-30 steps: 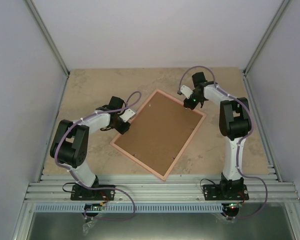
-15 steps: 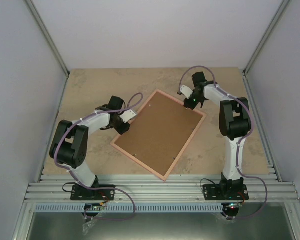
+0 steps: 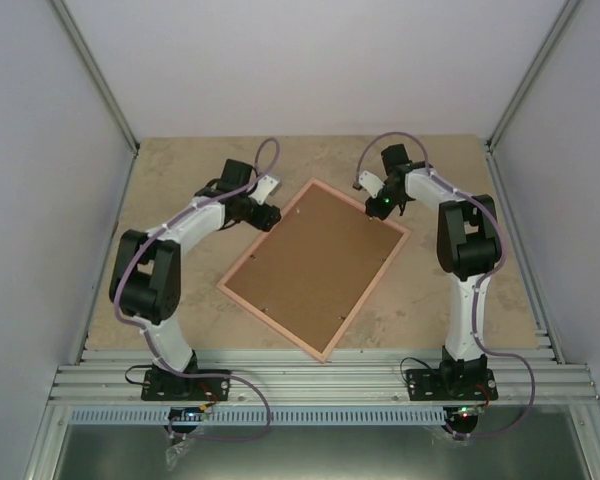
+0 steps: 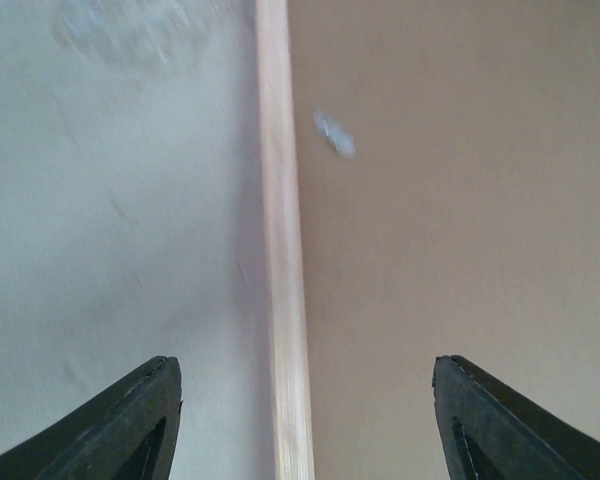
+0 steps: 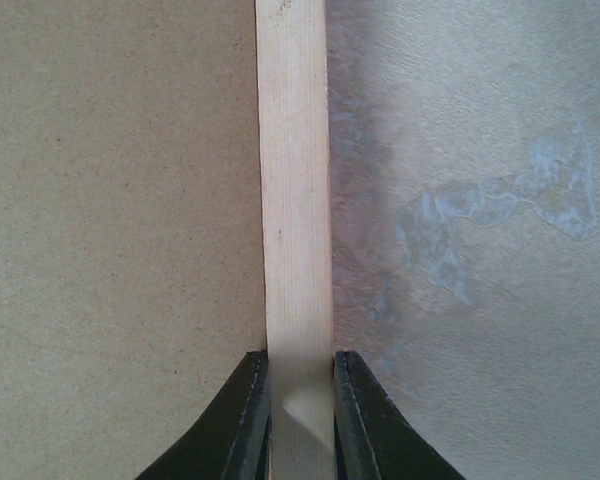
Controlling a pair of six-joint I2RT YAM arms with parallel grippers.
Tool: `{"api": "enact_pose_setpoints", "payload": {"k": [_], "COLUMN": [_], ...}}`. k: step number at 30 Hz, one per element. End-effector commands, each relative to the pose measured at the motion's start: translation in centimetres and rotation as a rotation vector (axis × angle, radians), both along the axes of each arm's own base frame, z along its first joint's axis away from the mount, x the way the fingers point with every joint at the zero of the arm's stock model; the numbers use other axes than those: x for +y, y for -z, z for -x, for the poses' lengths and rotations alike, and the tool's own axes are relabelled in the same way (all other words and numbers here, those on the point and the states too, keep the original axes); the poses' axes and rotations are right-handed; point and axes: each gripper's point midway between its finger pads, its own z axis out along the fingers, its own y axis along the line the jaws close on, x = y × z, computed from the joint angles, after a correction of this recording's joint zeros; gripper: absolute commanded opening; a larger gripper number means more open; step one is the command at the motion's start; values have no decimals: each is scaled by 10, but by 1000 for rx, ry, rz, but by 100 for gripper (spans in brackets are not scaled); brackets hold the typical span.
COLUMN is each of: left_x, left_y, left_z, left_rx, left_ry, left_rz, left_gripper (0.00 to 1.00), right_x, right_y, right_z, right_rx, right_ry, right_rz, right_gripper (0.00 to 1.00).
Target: Put the photo into the frame
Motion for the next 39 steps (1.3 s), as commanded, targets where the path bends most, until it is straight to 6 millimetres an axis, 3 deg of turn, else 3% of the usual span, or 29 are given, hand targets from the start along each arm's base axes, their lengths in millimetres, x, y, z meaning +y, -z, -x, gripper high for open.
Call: {"api": "enact_pose_setpoints", "payload": {"k": [1,7,14,21,25,30,39], "left_x": [-17,-38,-51,-42,-37,-36,-25], "left_y": [4,18,51,77,85,88,95], "left_z": [-35,-58,-60,-61,-59,-51,-53], "left_rx": [20,34,106,129,138,152,123], "left_ry": [-76,-72,-34,-28,-17,22,58], "left_rz": [80,71,39,-40,-77,-95,-183], "left_gripper": [72,74,67,55,43,49,30], "right_x": [20,28,29,28,26,25,25], "right_y": [-8,-7,-4,-2,-2,-2,-2], "right_z": [0,2,3,4,5,4,5], "right_rx": [-6,-3,-4,-3,-11,-17,-20], "right_ry": [-1,-5,-20,-32,-41,-46,-70], "right_rz": [-42,-50,-42,-30,-19,-11,-7], "right_gripper": [0,0,0,1,0,1,1]}}
